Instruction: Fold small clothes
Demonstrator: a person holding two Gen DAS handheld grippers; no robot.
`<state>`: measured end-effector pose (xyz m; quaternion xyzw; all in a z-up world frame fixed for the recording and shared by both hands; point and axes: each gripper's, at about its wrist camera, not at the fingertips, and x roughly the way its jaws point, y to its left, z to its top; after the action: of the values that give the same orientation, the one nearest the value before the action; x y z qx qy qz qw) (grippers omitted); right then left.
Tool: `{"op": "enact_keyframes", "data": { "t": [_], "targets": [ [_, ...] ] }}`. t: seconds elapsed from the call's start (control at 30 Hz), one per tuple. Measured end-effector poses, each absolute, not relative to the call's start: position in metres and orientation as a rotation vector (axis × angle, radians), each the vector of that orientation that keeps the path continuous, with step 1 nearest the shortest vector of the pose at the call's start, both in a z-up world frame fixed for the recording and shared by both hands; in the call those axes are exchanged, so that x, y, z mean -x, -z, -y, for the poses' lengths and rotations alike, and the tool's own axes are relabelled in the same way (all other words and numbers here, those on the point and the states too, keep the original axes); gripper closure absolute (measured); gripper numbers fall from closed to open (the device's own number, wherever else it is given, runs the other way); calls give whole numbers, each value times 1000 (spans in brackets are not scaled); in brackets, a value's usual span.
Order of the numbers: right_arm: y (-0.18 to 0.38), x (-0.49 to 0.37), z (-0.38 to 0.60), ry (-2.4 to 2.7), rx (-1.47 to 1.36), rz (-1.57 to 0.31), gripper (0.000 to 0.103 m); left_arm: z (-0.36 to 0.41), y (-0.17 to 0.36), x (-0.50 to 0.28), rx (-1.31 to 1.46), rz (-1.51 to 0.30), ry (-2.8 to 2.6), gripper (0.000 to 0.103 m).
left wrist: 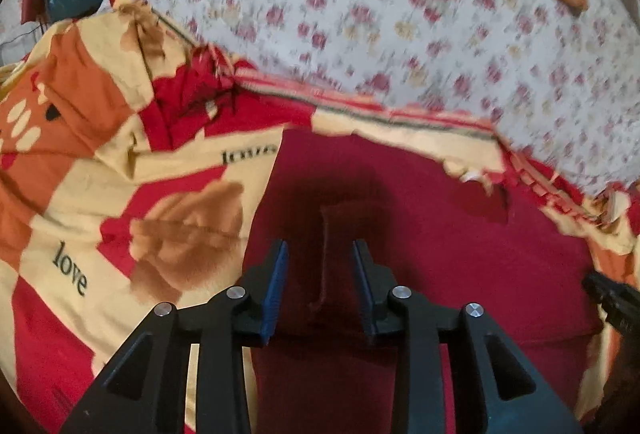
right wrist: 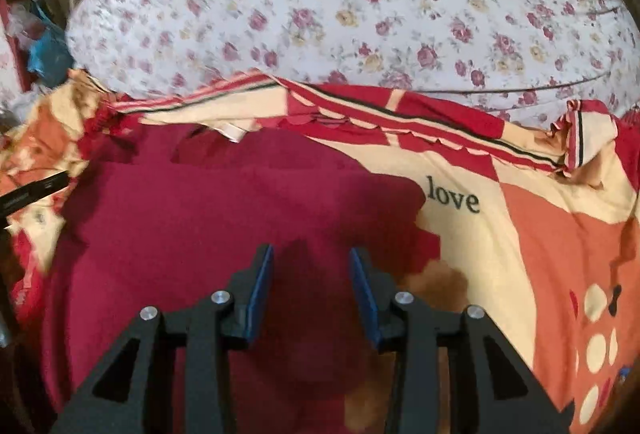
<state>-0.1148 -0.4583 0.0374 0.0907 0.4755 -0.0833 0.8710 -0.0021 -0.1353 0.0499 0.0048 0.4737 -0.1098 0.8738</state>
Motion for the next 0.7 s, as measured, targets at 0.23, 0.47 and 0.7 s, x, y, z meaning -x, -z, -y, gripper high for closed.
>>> {"op": "enact_keyframes", "data": {
  "t": [0.23, 0.47, 0.7],
  "targets": [
    [-42, 130, 469, 182, -225, -1004, 60, 137, -34, 4, -59, -990, 226, 91],
    [-30, 160, 456, 165, -190, -1084, 53, 136, -43, 15, -52, -984, 220, 91],
    [-60, 191, 455, 151, -283, -991, 41, 129, -66, 49, -91, -949, 234, 91]
  ]
}}
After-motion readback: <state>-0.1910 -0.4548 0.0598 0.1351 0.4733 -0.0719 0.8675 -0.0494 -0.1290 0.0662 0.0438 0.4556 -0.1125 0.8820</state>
